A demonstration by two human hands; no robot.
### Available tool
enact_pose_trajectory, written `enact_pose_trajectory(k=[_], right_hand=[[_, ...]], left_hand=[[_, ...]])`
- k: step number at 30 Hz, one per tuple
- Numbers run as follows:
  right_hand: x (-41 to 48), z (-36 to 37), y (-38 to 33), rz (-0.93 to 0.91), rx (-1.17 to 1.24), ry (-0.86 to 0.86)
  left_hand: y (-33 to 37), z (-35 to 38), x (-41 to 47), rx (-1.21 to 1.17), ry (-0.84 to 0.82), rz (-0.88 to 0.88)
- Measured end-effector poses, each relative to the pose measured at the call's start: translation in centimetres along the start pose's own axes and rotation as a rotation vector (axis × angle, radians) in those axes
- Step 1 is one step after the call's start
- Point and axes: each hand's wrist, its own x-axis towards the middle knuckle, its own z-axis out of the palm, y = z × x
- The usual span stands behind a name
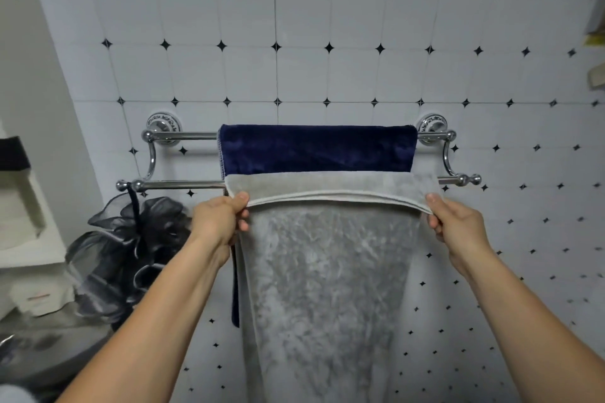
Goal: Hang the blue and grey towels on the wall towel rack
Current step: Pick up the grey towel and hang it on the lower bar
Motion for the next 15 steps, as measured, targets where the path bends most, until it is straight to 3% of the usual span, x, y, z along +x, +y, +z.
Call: enact_pose_trajectory(k=[8, 15], right_hand=[[-5.3, -2.2, 8.1, 0.056, 0.017, -0.063], [-11.3, -4.3, 10.0, 0.113, -0.031, -0.043]], left_hand=[[-6.4, -3.1, -4.0, 0.087, -0.055, -0.021], [-9.5, -5.6, -7.6, 0.141, -0.108, -0.104]])
